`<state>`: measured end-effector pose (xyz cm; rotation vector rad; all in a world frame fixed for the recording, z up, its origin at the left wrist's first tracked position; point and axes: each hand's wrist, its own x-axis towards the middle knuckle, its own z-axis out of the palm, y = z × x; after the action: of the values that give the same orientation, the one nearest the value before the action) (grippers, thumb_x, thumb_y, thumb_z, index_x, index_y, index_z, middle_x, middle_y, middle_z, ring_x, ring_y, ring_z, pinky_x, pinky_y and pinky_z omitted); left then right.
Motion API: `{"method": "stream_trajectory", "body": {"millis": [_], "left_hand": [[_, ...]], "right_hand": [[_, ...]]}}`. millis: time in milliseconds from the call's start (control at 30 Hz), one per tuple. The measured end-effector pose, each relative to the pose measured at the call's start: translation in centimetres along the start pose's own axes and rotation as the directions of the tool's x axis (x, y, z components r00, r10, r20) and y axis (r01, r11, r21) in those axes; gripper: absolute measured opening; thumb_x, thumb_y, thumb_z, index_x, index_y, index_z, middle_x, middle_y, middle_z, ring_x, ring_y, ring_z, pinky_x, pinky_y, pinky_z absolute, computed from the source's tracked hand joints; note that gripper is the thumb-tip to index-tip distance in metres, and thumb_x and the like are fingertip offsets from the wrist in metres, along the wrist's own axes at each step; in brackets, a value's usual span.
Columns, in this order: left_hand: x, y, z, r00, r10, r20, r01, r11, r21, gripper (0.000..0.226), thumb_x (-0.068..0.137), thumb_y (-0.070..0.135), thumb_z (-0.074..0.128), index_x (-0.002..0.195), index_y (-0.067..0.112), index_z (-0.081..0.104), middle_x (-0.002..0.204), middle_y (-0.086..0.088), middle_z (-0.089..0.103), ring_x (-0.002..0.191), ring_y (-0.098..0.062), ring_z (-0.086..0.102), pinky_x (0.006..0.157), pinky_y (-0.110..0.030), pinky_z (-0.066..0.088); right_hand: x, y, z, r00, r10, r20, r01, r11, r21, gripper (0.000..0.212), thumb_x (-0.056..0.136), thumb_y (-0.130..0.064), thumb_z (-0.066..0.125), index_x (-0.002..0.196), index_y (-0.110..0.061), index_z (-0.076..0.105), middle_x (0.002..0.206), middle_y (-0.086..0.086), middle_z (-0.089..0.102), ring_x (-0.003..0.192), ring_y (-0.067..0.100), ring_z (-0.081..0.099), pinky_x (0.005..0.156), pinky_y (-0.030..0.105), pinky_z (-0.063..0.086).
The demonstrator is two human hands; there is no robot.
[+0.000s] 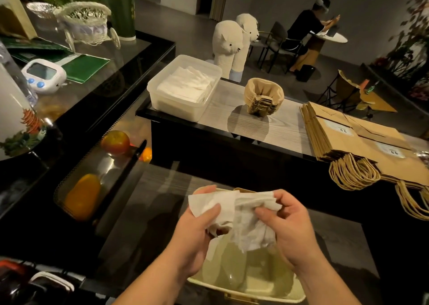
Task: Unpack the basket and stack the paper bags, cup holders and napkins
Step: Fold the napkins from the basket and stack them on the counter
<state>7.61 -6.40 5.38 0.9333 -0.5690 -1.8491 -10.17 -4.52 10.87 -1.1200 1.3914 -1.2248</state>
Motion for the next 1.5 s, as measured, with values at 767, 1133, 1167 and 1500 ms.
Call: {"method": "stream_trajectory", "body": {"millis": [767,1133,1167,1500], "left_hand": [[1.8,1.1,1.4,0.951,-0.308,0.0,0.301,0.928,0.219,0.049,0.103,0.046,0.047,0.119,0.009,0.074,0.109,-0.018,0.077,0.089,-0.029,0.069,0.074,-0.041,0.05],[1.5,1.1,0.2,0.942,-0.328,0.078,0.317,0.94,0.127,0.086,0.097,0.076,0.015,0.122,0.018,0.074,0.126,-0.021,0.07,0.12,-0.039,0.066,0.113,-0.062,0.041],[1.5,1.2,0.0,0.941,-0.329,0.08,0.32,0.942,0.103,0.087,0.097,0.075,0.015,0.125,0.016,0.072,0.126,-0.021,0.07,0.12,-0.038,0.067,0.111,-0.061,0.043],[1.0,2.4,-2.1,0.936,-0.331,0.117,0.342,0.935,-0.09,0.041,0.092,0.031,0.057,0.12,0.005,0.07,0.117,-0.019,0.072,0.101,-0.037,0.071,0.089,-0.051,0.054]], "right_hand": [[3.9,-3.9,-3.8,0.909,0.174,0.378,-0.059,0.953,-0.297,0.015,0.083,-0.005,0.077,0.091,-0.017,0.075,0.093,0.01,0.074,0.092,0.028,0.073,0.083,0.041,0.061],[5.0,0.0,3.0,0.907,0.193,0.374,0.122,0.73,-0.672,0.014,0.083,-0.021,0.08,0.083,-0.03,0.069,0.083,-0.007,0.071,0.079,0.011,0.068,0.078,0.039,0.06],[4.9,0.1,3.2,0.922,0.148,0.359,0.134,0.747,-0.651,0.014,0.082,-0.02,0.081,0.082,-0.027,0.069,0.082,-0.006,0.07,0.079,0.011,0.068,0.076,0.038,0.059],[5.5,-1.0,0.0,0.994,0.076,-0.073,-0.069,0.994,0.09,0.024,0.083,-0.003,0.072,0.092,-0.025,0.073,0.095,0.009,0.074,0.087,0.025,0.071,0.079,0.047,0.06]]}}
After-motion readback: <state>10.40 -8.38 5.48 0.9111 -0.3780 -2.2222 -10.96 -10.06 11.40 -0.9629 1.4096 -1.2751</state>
